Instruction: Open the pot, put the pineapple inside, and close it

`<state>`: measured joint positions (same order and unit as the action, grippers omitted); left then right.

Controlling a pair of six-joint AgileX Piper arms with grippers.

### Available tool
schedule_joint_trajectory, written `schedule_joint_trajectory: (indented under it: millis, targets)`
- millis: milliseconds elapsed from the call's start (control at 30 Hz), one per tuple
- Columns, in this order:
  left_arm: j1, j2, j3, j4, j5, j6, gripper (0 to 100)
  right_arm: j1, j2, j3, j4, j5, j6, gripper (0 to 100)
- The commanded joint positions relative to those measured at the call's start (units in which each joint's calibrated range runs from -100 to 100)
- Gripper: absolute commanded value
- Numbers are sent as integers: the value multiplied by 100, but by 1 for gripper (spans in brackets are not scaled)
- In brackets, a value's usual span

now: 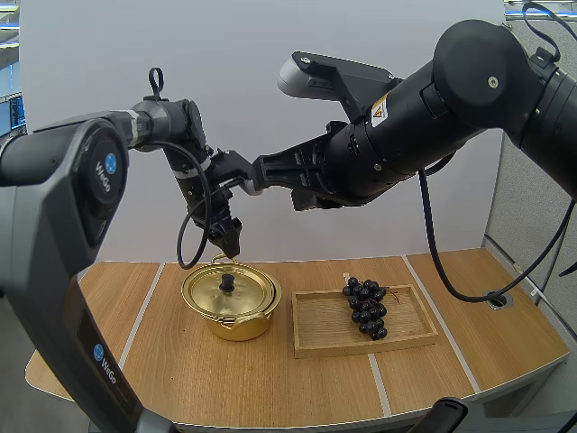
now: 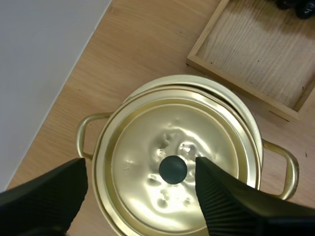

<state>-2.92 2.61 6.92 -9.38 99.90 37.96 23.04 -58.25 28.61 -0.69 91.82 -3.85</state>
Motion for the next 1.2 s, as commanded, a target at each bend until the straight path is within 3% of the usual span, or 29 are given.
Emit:
schedule_joint_trajectory:
  millis: [0, 1167]
  targets:
    - [-4, 348, 56, -427, 10, 93, 100, 0, -87, 21, -4, -72, -23, 0]
    - [-4, 851, 707, -255, -128, 317, 100, 0, -87, 21, -4, -72, -23, 0]
